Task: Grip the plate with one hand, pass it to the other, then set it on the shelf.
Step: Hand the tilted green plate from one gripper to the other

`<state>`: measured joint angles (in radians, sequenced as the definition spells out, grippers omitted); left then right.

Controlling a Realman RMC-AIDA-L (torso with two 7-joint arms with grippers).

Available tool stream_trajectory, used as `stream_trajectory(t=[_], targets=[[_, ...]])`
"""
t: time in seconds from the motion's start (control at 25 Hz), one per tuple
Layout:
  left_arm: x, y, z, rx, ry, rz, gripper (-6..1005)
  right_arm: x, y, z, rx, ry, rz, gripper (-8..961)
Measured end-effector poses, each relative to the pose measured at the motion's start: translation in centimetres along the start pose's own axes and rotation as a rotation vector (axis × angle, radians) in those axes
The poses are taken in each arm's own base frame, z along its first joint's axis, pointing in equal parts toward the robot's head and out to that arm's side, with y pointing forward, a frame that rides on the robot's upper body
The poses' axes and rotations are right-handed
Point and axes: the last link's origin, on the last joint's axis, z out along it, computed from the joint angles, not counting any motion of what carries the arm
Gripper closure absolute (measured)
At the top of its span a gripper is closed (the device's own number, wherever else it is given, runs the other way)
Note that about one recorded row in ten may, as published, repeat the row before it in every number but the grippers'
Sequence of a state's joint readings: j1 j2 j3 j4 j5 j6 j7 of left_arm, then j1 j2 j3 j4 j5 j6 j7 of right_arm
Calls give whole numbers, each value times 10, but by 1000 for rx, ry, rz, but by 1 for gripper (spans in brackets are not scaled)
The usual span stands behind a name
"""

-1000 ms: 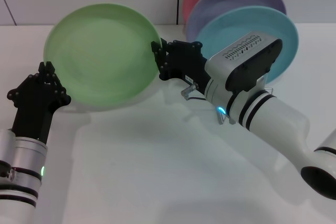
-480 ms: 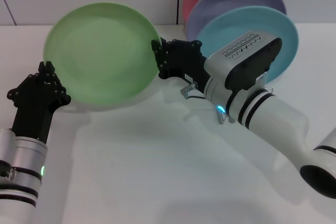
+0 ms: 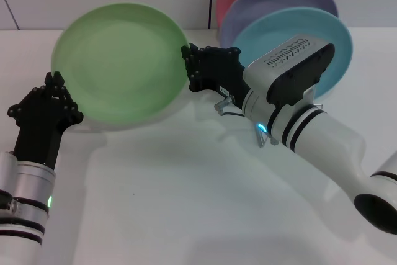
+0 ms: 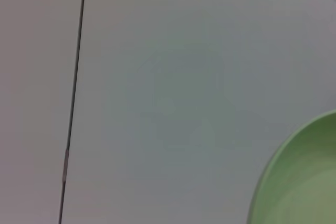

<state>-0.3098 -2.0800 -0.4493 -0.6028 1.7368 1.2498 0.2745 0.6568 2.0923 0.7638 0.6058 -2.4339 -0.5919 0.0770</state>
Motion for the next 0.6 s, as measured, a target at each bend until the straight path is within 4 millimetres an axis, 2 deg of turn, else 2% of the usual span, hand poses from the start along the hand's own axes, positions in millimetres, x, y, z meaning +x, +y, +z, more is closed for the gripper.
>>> stream_trajectory(t=[0.6], targets=[[-1, 2, 1, -15, -5, -7, 968, 1, 2, -1, -8, -1, 3, 915]])
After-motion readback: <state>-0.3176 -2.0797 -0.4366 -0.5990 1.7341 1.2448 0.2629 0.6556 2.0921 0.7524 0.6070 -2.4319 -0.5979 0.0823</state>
